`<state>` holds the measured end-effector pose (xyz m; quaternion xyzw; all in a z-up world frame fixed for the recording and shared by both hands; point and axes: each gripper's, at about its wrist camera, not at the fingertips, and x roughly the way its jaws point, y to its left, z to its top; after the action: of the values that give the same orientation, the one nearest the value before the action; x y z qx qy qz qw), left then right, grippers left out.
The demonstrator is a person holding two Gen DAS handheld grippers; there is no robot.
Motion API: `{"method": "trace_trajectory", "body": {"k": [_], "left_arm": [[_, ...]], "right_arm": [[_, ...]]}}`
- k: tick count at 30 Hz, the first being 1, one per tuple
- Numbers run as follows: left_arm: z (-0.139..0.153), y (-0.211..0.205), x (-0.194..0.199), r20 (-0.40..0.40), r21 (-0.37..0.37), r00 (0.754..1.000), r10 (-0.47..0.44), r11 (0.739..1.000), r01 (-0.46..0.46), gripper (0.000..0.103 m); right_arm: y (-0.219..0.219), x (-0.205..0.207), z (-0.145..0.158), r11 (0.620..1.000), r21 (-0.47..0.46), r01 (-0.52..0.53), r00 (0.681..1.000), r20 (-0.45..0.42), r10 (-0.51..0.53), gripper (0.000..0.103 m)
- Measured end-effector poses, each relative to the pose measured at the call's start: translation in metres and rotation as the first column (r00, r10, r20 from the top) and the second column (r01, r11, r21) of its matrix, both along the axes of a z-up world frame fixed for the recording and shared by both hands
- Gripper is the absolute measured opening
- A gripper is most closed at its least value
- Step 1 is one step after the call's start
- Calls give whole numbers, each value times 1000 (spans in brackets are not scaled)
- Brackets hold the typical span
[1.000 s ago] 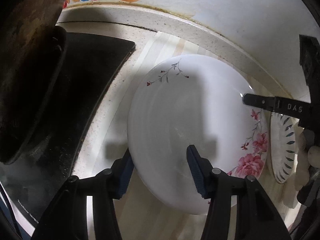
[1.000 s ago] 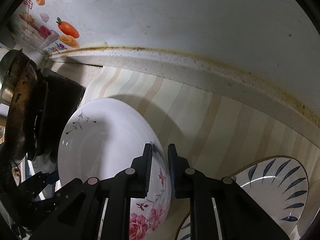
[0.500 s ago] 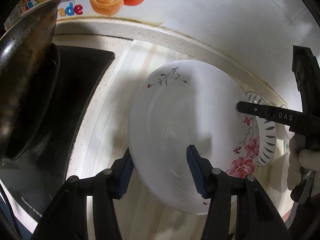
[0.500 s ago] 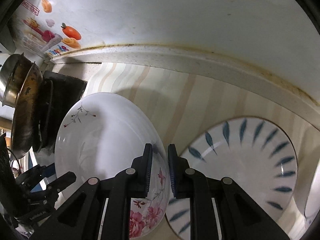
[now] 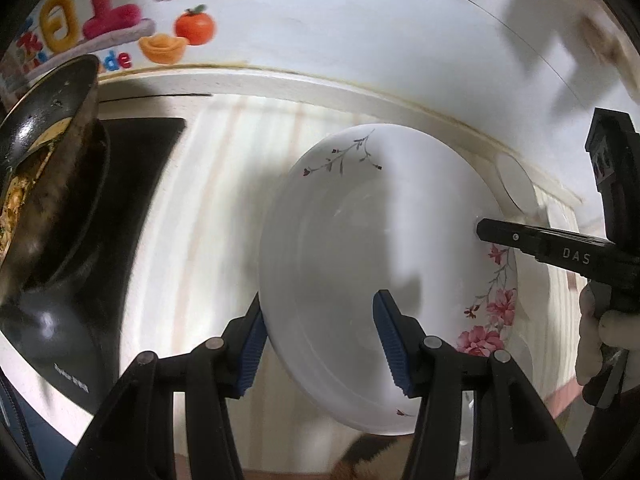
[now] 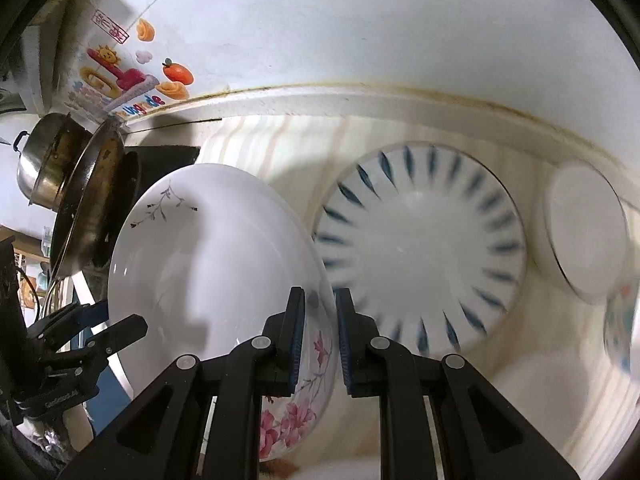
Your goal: Organize plates and bowls
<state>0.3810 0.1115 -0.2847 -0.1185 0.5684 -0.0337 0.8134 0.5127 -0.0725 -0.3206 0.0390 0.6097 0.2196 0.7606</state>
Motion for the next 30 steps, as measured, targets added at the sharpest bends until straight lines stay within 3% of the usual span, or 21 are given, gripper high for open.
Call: {"method": "trace_trajectory", "body": {"k": [13, 21, 30], "left_arm": [[-9, -78, -50, -85, -91, 987, -138, 987, 130, 50], [-25, -115, -58, -140, -73, 966, -218, 975, 210, 50], [-50, -157, -61, -207, -24, 929, -307, 951, 309, 50]], "right_arm": [[-108, -113, 9, 991, -10, 134, 991, 3, -134, 18], [-153, -168, -6, 980, 3, 199, 979, -49, -199, 18], [-191, -192, -42, 964, -6, 267, 958, -111, -266, 18]]}}
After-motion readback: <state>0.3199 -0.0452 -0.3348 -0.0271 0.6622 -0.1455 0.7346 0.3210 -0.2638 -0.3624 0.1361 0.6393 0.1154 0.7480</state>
